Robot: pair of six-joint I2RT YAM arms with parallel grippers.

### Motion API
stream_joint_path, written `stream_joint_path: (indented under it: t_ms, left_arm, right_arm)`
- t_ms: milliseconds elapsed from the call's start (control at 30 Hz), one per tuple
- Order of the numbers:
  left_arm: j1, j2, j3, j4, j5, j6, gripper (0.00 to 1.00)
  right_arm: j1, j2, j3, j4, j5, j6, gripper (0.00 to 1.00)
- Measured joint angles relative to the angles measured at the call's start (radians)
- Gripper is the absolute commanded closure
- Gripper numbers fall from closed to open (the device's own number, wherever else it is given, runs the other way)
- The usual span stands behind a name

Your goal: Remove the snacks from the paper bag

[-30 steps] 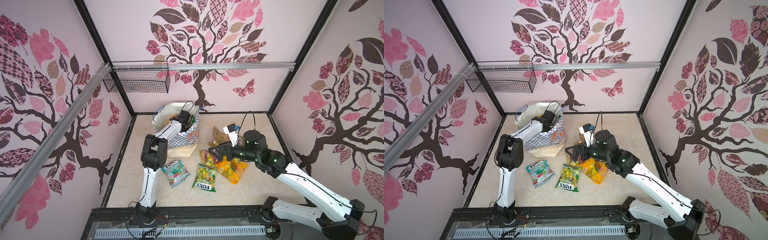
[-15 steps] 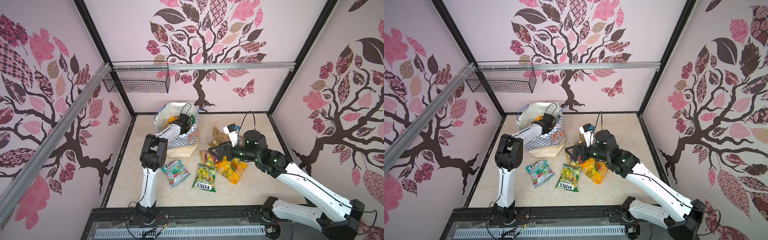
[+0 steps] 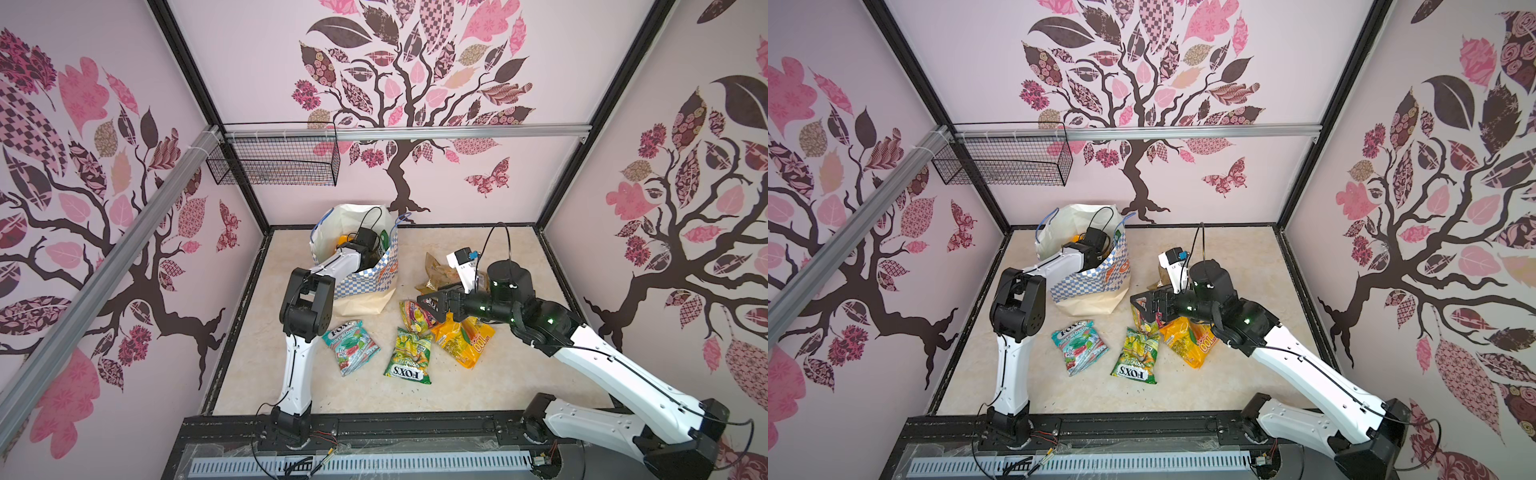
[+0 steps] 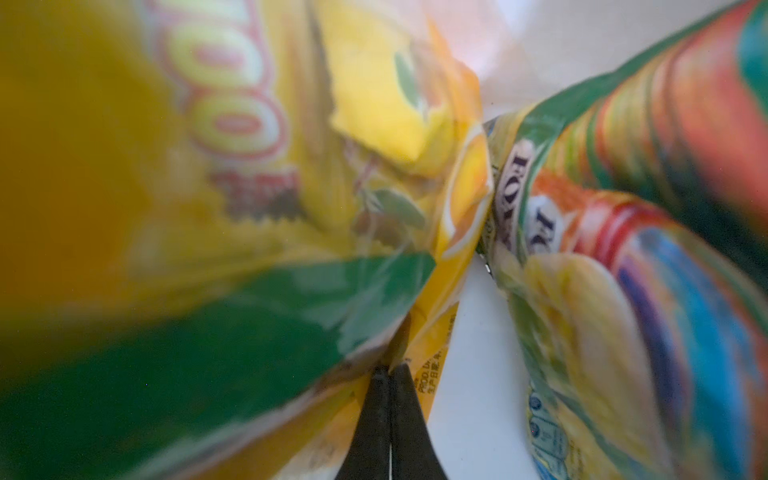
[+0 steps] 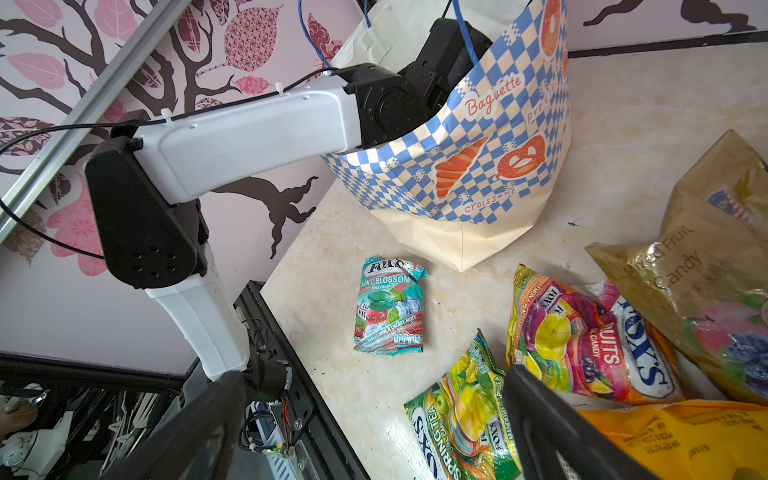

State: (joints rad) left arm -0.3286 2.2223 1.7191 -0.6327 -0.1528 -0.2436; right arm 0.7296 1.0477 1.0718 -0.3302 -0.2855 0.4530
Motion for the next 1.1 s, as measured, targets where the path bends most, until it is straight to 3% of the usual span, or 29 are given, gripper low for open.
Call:
stream_joint_path:
  t_ms: [533,833,1100]
  left_arm:
    - [-0.012,-0.132,-0.026,-0.058,0.041,0.000,1.00]
    - [-0.019,-0.273,-0.025,-0.060,0.011,0.000,1.00]
    - [-0.026,-0.312,-0.022,-0.069,-0.014,0.004,1.00]
  right_arm:
    - [0.000,0.000,0.000,0.000,-0.001,0.001,0.00]
    - [0.000,0.000,0.000,0.000,-0.005,0.007,0.00]
    - [0.000,0.000,-0.002,0.000,-0.008,0.015,0.01]
